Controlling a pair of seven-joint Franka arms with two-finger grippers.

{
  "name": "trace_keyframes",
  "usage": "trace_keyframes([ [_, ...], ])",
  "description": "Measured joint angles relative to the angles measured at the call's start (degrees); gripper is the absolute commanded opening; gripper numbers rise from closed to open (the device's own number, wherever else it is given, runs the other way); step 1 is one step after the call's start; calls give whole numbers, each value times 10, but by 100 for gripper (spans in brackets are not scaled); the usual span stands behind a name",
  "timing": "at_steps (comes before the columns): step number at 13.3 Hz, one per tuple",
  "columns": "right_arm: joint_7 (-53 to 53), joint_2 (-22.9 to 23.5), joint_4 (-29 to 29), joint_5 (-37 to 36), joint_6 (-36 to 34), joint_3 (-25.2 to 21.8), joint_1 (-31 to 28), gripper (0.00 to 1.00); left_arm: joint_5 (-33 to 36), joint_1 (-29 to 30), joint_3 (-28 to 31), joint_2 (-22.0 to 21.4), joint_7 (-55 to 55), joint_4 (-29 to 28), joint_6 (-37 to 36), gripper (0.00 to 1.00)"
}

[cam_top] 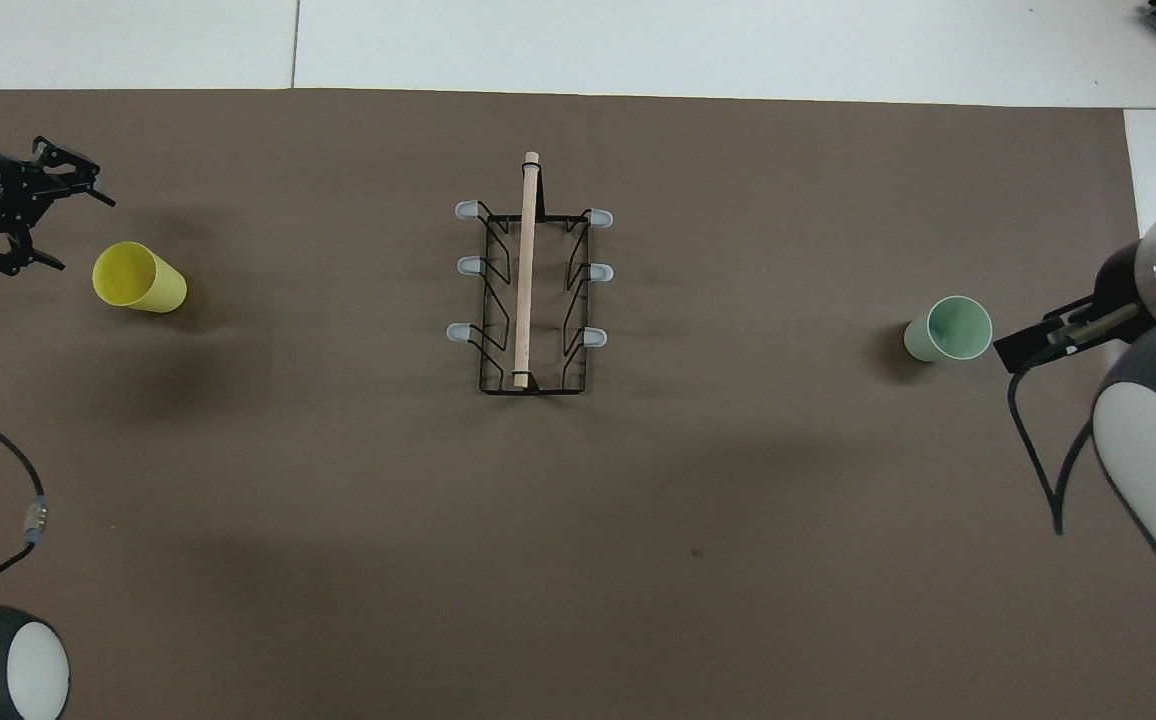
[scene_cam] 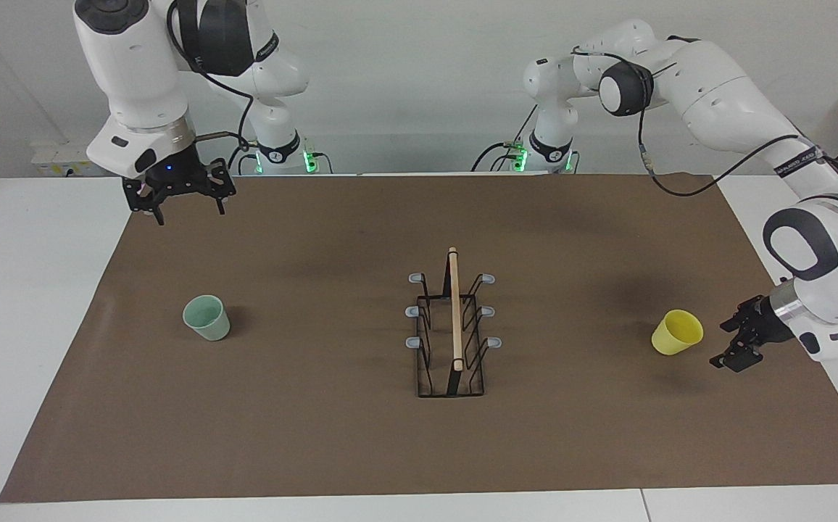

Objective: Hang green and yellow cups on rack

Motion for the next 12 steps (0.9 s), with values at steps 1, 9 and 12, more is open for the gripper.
trace_keyframes([
  [1,-40,0,-2,-1,0,0,-5,100,-17,7,0,7,-14,2,1,100],
  [9,-248,0,-36,-93,10,5,-3,100,-181,56,7,-18,-154,-76,4,100],
  [12,-274,2,-77,-158,45,10,18,100,-216,60,10,-54,-187,-152,33,100],
])
